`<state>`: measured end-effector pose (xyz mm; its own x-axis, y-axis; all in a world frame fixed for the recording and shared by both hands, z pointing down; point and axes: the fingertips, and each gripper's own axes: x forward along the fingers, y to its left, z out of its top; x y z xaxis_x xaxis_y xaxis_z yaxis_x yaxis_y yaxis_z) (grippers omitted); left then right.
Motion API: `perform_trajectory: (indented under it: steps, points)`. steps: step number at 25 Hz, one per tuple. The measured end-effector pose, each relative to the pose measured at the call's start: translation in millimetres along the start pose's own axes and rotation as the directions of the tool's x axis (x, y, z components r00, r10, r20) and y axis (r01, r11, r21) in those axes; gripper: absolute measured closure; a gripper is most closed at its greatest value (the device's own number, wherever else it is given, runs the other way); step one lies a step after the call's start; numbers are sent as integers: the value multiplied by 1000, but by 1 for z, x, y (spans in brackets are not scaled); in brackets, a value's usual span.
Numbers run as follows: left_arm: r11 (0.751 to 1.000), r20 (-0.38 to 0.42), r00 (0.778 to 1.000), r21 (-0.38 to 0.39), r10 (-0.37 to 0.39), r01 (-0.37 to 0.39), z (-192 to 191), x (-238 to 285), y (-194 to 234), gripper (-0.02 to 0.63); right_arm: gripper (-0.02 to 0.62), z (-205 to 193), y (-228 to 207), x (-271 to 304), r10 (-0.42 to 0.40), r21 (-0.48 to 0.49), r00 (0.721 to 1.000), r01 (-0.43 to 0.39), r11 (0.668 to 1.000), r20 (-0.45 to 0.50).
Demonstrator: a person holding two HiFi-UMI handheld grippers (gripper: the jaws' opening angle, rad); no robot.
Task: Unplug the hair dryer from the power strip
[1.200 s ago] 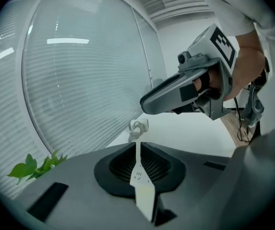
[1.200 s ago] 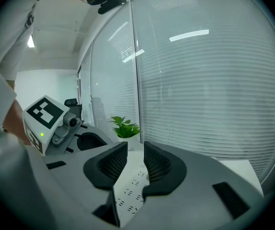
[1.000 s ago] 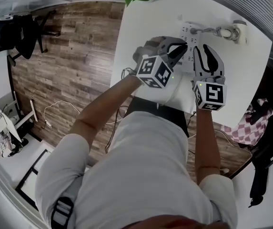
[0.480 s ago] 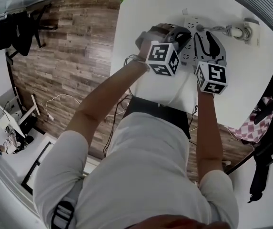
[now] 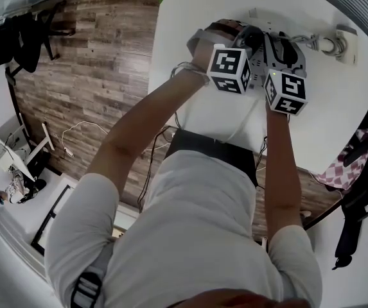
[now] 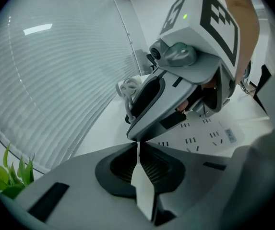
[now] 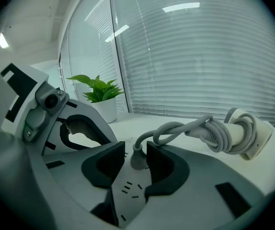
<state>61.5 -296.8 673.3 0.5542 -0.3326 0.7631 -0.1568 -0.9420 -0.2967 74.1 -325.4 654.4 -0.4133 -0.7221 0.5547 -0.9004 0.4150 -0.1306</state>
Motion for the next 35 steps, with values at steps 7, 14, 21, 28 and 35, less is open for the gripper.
perform_trajectory:
  steps: [7,14,21,28,35]
  points:
    - [994,-70,998,107,7,1,5,7,-3,574,499,1,-4,1,0,-43,1000,0,999,-3]
    - [995,-133,991,100,7,6,0,5,-4,575,514,3,-5,-2,-5,-30,1000,5,1000,2]
    - [994,-191,982,102,-7,27,-1,8,-4,577,521,4,-6,-2,6,-19,1000,-6,1000,10]
    - [995,-214,977,91,-9,29,-2,7,-5,580,524,6,-5,-5,9,-12,1000,-9,1000,6]
    - [995,-230,973,101,2,22,1,10,-7,581,525,3,-10,-9,-6,18,1000,6,1000,-3]
